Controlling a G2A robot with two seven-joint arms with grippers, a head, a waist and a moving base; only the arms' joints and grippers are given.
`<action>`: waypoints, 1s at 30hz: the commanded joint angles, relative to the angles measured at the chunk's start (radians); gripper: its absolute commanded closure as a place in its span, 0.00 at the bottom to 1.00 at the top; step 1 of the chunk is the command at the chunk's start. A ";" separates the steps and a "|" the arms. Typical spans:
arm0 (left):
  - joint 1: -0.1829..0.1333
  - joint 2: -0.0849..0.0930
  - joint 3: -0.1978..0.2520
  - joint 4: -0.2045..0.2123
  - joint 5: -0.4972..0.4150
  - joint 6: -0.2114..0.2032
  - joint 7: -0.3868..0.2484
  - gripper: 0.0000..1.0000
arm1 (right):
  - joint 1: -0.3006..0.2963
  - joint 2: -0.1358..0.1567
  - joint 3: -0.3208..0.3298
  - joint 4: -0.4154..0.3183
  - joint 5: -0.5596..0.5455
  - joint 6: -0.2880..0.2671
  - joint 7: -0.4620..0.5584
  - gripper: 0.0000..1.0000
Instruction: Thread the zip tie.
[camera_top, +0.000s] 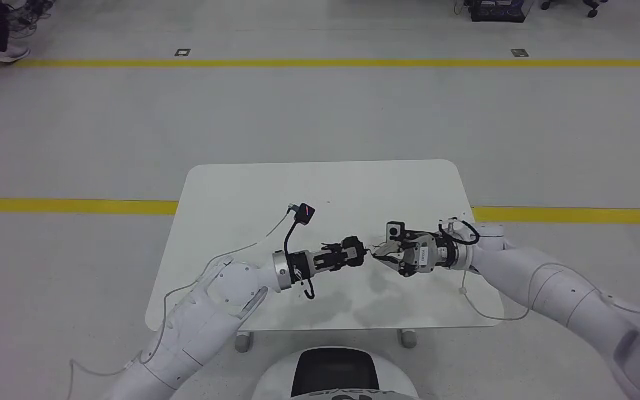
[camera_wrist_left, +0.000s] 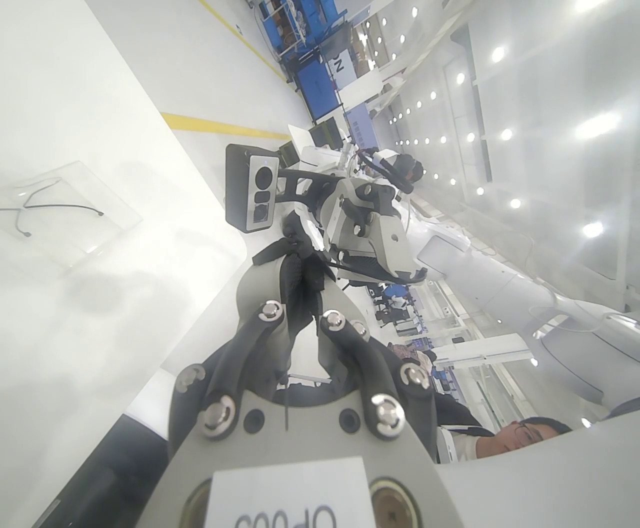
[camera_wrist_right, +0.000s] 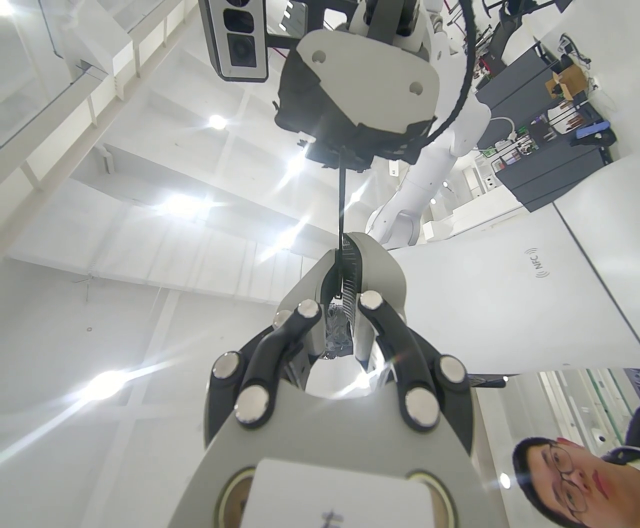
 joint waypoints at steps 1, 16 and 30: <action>0.000 0.000 0.000 0.000 0.000 0.000 0.000 1.00 | -0.001 0.002 0.002 -0.004 0.000 0.000 0.000 1.00; 0.000 0.000 0.000 0.000 0.000 0.000 0.000 1.00 | 0.009 0.023 -0.008 -0.037 0.000 0.000 0.000 1.00; 0.000 0.000 0.000 0.000 0.000 0.000 0.000 1.00 | 0.007 0.016 -0.012 -0.021 0.000 0.000 0.000 1.00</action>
